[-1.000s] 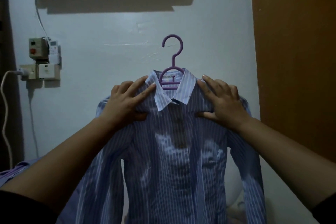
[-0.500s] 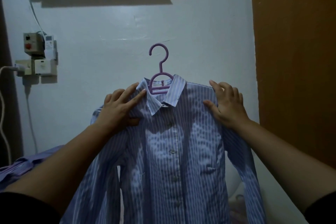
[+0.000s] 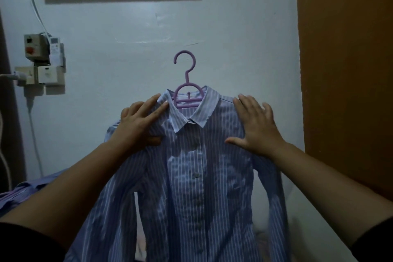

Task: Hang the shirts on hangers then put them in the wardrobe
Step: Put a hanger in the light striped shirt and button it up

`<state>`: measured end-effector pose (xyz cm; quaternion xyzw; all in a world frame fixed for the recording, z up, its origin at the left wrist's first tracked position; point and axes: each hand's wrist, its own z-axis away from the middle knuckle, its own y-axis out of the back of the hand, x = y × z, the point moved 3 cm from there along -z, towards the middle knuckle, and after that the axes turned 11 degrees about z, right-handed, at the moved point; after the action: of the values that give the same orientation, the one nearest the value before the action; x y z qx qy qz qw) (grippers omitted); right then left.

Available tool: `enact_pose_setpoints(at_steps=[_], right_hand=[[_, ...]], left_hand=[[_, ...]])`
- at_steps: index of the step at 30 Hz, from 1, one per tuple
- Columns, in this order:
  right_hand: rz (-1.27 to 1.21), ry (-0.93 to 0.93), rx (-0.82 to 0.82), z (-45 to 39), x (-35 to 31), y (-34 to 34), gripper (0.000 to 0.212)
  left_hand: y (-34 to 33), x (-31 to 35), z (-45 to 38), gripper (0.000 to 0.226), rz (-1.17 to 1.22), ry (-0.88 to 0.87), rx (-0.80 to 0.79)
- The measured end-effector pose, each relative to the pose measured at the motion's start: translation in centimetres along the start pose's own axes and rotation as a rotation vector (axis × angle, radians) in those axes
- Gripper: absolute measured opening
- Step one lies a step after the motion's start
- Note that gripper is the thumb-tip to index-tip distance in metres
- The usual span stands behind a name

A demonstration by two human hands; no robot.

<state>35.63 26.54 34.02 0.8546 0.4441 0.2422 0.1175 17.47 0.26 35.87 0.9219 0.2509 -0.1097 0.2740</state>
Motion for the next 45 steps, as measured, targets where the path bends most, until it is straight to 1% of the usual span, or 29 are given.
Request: enact_pose_setpoints(at_steps=[3,6,8,11,14,16,19,22,25,29,32,36,40,45], right_hand=[[-0.008,-0.008,-0.008,-0.7,-0.7,-0.1,0.112],[-0.065,-0.023,0.035,-0.7,-0.9,-0.2,0.108],[-0.117,-0.027,0.034,-0.9,-1.1,-0.2,0.106],[-0.189,-0.030,-0.041,-1.4,-1.5,-0.6,0.105],[-0.167,-0.083,-0.100,-2.1,-2.6,-1.7,0.102],[-0.136,-0.126,-0.185,-2.8,-3.9,-2.9,0.101],[-0.132,-0.132,-0.272,-3.8,-6.7,-4.7,0.100],[-0.214,-0.122,-0.319,-4.6,-9.9,-6.6,0.099],[-0.324,-0.072,-0.322,-5.7,-13.8,-8.1,0.098],[-0.478,0.001,-0.316,-7.7,-19.7,-9.8,0.092],[-0.535,0.062,-0.320,-9.4,-24.5,-11.0,0.090],[-0.569,0.111,-0.386,-11.1,-31.7,-12.4,0.085],[-0.625,0.175,-0.506,-11.4,-39.1,-13.5,0.078],[-0.730,0.307,-0.620,-11.0,-47.6,-13.9,0.077]], left_hand=[[0.3,0.6,-0.4,0.105,-0.033,-0.074,0.000],[0.7,0.0,-0.2,0.096,-0.074,-0.111,-0.020],[0.9,-0.7,0.2,0.094,-0.107,-0.136,-0.030],[1.4,-1.4,1.0,0.095,-0.129,-0.157,-0.078],[1.9,-1.5,1.7,0.094,-0.113,-0.127,-0.087],[2.0,-1.6,2.2,0.101,-0.129,-0.088,-0.080],[2.0,-2.4,3.1,0.107,-0.189,-0.034,-0.098],[2.6,-4.1,4.6,0.111,-0.227,0.062,-0.146],[3.5,-6.2,6.7,0.113,-0.275,0.181,-0.203],[5.2,-9.0,9.9,0.102,-0.323,0.339,-0.291],[6.4,-11.5,13.1,0.103,-0.366,0.371,-0.301],[7.5,-14.8,17.9,0.101,-0.424,0.482,-0.323],[8.2,-17.9,22.3,0.094,-0.481,0.707,-0.365],[9.9,-22.3,28.8,0.088,-0.554,1.013,-0.389]])
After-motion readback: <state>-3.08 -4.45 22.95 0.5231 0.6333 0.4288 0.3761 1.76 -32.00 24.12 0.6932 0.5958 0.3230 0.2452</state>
